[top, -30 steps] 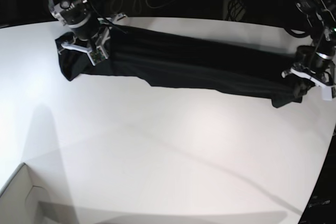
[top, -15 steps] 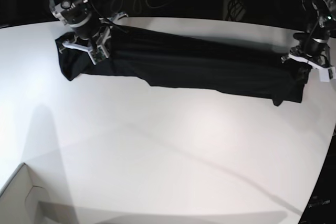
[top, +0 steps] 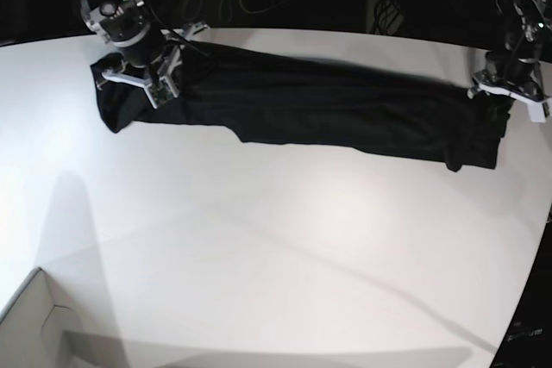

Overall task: Layout the t-shirt on the table in an organized manner, then fold the t-shirt properly
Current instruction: 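Hold the folded strip with both grippers and straighten its end with the left gripper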

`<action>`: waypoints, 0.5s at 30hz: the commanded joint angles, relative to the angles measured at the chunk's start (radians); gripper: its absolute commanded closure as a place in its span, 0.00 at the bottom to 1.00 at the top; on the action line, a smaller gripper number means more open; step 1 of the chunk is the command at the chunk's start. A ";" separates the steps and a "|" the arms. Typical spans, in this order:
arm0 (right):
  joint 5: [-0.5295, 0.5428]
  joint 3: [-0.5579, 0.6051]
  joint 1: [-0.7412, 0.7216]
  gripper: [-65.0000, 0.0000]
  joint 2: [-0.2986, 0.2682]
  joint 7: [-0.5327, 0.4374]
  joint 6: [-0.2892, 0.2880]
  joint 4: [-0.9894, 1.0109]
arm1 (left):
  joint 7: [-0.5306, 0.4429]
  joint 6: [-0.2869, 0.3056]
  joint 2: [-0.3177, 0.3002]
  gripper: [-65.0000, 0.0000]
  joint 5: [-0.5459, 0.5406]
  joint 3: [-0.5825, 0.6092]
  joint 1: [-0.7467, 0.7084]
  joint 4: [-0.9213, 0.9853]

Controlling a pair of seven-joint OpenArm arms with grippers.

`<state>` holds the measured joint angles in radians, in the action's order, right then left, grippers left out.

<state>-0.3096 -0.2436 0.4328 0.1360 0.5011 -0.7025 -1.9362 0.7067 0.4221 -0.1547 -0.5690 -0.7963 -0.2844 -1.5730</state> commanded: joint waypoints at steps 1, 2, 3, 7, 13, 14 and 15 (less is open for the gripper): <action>0.011 0.002 -0.002 1.00 0.001 -0.019 0.004 -0.016 | -0.023 0.005 -0.012 0.63 -0.016 -0.028 0.003 -0.036; 0.011 0.002 -0.002 1.00 0.001 -0.019 0.004 -0.016 | -0.023 0.005 -0.010 0.63 -0.016 -0.048 0.003 -0.046; 0.011 0.002 -0.002 1.00 0.001 -0.019 0.004 -0.016 | -0.023 0.005 -0.006 0.63 -0.016 -0.065 0.011 -0.050; 0.011 0.002 -0.001 1.00 0.001 -0.019 0.004 -0.016 | -0.023 0.005 0.000 0.63 -0.009 -0.077 0.080 -0.045; 0.011 0.002 -0.002 1.00 0.000 -0.019 0.004 -0.016 | -0.023 0.004 -0.013 0.63 -0.004 -0.016 0.198 0.050; 0.011 0.002 -0.002 1.00 0.000 -0.019 0.004 -0.016 | -0.026 0.004 -0.026 0.63 -0.004 0.004 0.212 0.079; 0.011 0.002 -0.002 1.00 0.000 -0.019 0.004 -0.016 | -0.028 0.004 -0.035 0.63 -0.004 0.027 0.222 0.110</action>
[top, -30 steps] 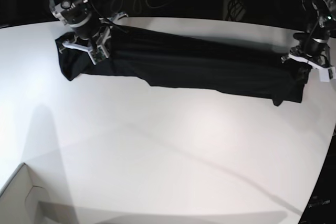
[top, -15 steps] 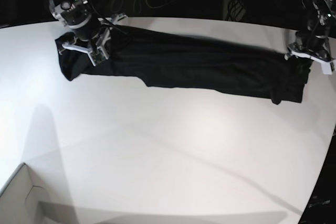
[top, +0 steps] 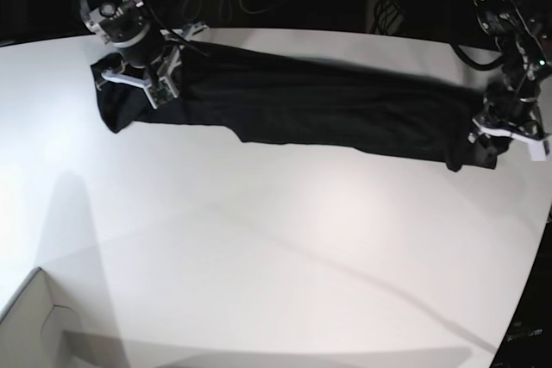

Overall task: Layout the t-shirt on the table in an organized manner, then fold the t-shirt properly
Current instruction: 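Hold the folded strip with both grippers and straighten its end with the left gripper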

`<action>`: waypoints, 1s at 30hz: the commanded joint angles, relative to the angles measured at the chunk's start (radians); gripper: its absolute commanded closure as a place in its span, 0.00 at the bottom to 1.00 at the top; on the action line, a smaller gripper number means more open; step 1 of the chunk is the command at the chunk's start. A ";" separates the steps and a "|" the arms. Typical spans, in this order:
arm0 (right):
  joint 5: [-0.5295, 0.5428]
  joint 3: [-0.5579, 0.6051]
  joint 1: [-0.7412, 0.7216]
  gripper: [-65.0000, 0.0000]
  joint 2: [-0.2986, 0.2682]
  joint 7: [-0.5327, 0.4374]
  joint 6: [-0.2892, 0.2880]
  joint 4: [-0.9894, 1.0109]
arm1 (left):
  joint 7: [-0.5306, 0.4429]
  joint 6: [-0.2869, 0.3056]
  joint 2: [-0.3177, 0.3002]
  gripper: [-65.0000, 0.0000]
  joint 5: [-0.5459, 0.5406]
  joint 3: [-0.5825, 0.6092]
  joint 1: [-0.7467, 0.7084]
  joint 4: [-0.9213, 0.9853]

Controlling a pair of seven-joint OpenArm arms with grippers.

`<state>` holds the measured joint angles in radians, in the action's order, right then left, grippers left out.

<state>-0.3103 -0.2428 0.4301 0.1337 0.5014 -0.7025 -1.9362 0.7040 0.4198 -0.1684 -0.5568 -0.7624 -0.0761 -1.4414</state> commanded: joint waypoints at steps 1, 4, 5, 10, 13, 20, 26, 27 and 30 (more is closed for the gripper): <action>0.012 0.001 0.000 1.00 0.002 -0.019 0.004 -0.016 | -0.030 0.006 -0.029 0.63 -0.016 0.014 0.019 0.008; 0.012 0.001 -0.001 1.00 0.002 -0.019 0.004 -0.016 | -0.033 0.006 -0.030 0.63 -0.016 0.037 0.037 0.075; 0.012 0.001 -0.001 1.00 0.002 -0.019 0.004 -0.016 | -0.033 0.006 -0.030 0.63 -0.015 0.039 0.049 0.097; 0.012 0.001 -0.001 1.00 0.002 -0.019 0.004 -0.016 | -0.033 0.006 -0.020 0.63 0.070 0.039 0.088 0.144; 0.012 0.001 -0.001 1.00 0.002 -0.019 0.004 -0.016 | -0.033 0.006 -0.018 0.63 0.097 0.037 0.091 0.141; 0.012 0.001 -0.014 1.00 0.002 -0.019 0.004 -0.016 | -0.031 0.006 -0.021 0.92 0.094 0.036 0.089 0.144; 0.012 0.003 -0.015 1.00 0.002 -0.019 0.004 -0.016 | -0.031 0.006 -0.020 1.00 0.094 0.034 0.089 0.138; 0.012 0.003 -0.015 1.00 0.002 -0.019 0.004 -0.016 | -0.031 0.006 -0.020 1.00 0.094 0.033 0.089 0.132; 0.012 0.003 -0.015 1.00 0.002 -0.019 0.004 -0.016 | -0.028 0.006 -0.020 1.00 0.093 0.031 0.080 0.046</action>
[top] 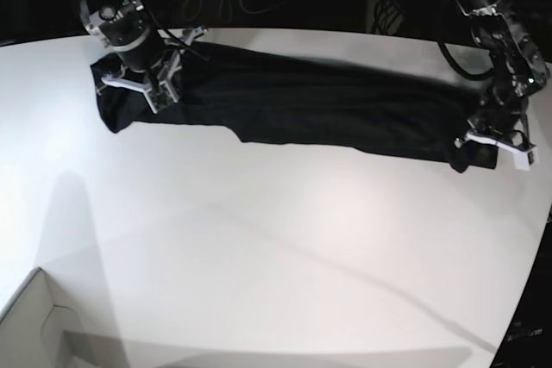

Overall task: Layout the t-shirt on the table in an organized manner, then fold the t-shirt properly
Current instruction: 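Hold the folded strip with both grippers and straighten its end with the left gripper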

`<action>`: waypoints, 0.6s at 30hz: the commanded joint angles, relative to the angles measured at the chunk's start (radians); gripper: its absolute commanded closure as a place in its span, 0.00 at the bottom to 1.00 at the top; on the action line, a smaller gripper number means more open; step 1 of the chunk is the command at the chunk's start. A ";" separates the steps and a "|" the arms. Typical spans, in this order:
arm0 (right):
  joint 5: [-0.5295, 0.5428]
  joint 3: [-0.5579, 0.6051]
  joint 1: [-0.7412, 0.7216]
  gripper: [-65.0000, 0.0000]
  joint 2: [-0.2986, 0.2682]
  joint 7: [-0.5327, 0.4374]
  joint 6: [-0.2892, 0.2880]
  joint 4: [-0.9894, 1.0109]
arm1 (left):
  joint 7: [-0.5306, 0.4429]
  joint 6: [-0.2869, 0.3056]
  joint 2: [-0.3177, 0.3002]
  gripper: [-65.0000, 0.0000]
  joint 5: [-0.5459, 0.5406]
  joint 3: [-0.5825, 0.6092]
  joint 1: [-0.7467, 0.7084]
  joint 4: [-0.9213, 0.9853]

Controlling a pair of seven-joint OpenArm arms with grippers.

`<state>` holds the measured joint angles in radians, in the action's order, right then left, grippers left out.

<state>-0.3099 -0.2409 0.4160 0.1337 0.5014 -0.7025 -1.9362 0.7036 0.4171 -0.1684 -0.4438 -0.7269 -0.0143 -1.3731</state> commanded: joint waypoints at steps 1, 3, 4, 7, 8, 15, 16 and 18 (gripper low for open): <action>0.012 0.001 -0.001 1.00 0.002 -0.019 0.004 -0.016 | -0.023 0.009 -0.018 1.00 -0.020 -0.006 0.014 -0.065; 0.012 0.001 -0.001 1.00 0.002 -0.019 0.004 -0.016 | -0.023 0.009 -0.018 1.00 -0.020 -0.006 -0.014 -0.136; 0.012 0.001 -0.001 1.00 0.002 -0.019 0.004 -0.016 | -0.025 0.007 -0.018 1.00 -0.020 -0.006 -0.023 -0.176; 0.012 0.001 -0.001 1.00 0.002 -0.019 0.004 -0.016 | -0.026 0.006 -0.018 1.00 -0.019 -0.006 -0.060 -0.246; 0.012 0.001 -0.001 1.00 0.002 -0.019 0.004 -0.016 | -0.031 0.006 -0.018 1.00 -0.019 -0.006 -0.072 -0.260; 0.012 0.001 -0.001 1.00 0.002 -0.019 0.004 -0.016 | -0.029 0.007 -0.018 1.00 -0.013 -0.093 -0.103 -0.199; 0.012 0.001 -0.001 1.00 0.002 -0.019 0.004 -0.016 | -0.029 0.007 -0.018 1.00 -0.013 -0.105 -0.103 -0.182; 0.012 0.001 -0.001 1.00 0.002 -0.019 0.004 -0.016 | -0.029 0.007 -0.024 1.00 -0.013 -0.118 -0.103 -0.165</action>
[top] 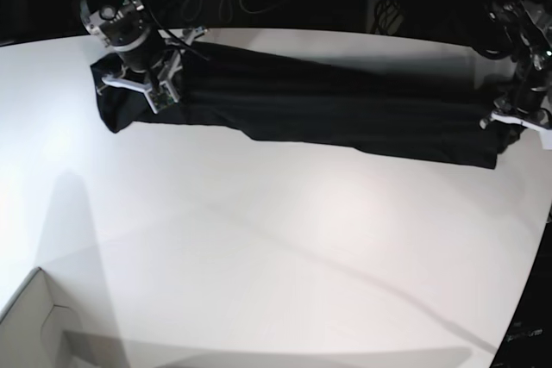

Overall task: Layout the t-shirt on the table in an organized manner, then fold the t-shirt properly
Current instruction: 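Hold the folded strip with both grippers and straighten its end with the left gripper, then regrasp the strip end with the left gripper, right gripper holding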

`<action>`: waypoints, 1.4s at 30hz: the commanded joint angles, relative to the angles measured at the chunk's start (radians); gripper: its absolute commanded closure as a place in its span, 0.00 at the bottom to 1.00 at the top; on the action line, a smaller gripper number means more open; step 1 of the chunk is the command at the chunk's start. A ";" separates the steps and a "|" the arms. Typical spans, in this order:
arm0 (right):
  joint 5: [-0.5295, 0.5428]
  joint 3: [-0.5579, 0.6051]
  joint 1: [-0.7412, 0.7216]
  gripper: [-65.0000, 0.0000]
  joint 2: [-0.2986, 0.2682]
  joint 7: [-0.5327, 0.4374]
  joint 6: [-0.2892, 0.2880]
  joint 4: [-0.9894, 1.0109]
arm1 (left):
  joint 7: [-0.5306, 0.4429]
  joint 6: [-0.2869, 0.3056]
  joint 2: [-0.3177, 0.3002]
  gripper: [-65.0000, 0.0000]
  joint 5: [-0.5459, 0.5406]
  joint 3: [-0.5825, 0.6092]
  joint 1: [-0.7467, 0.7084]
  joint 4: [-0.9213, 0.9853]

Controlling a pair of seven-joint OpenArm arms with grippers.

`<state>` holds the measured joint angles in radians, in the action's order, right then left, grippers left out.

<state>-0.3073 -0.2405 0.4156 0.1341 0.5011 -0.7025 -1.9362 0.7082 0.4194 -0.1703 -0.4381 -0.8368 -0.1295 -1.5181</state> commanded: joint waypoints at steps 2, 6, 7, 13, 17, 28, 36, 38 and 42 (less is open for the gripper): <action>0.009 0.000 -0.001 1.00 0.002 -0.019 0.004 -0.016 | -0.034 0.005 -0.027 1.00 -0.018 -0.008 0.012 -0.016; 0.009 0.000 -0.001 1.00 0.002 -0.019 0.004 -0.016 | -0.025 0.005 -0.027 1.00 -0.017 0.001 0.014 -0.016; 0.009 0.000 -0.001 1.00 0.002 -0.019 0.004 -0.016 | -0.025 0.005 -0.027 1.00 -0.017 0.001 0.015 -0.016; 0.009 0.000 -0.001 1.00 0.002 -0.019 0.004 -0.016 | -0.032 0.005 -0.027 0.78 -0.017 0.001 0.021 -0.016; 0.009 0.000 -0.001 1.00 0.002 -0.019 0.004 -0.016 | -0.026 0.005 -0.045 0.64 -0.017 0.001 0.023 -0.016; 0.009 0.000 0.001 1.00 0.005 -0.019 0.004 -0.018 | -0.025 0.005 -0.056 0.58 -0.017 -0.006 -0.002 -0.016; 0.009 0.000 0.001 0.93 0.005 -0.015 0.004 -0.027 | -0.026 0.006 -0.071 0.52 -0.017 -0.006 -0.025 -0.014; 0.009 0.000 -0.001 0.84 0.005 -0.012 0.004 -0.038 | -0.026 0.006 -0.071 0.42 -0.017 -0.006 -0.025 -0.014; 0.009 -0.001 -0.002 0.69 0.005 -0.017 0.004 -0.042 | -0.026 0.006 -0.073 0.22 -0.017 0.001 -0.029 -0.014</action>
<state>-0.3099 -0.2401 0.4156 0.1364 0.5045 -0.7025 -1.9572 0.7059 0.4221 -0.2234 -0.4408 -0.8337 -0.1661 -1.5158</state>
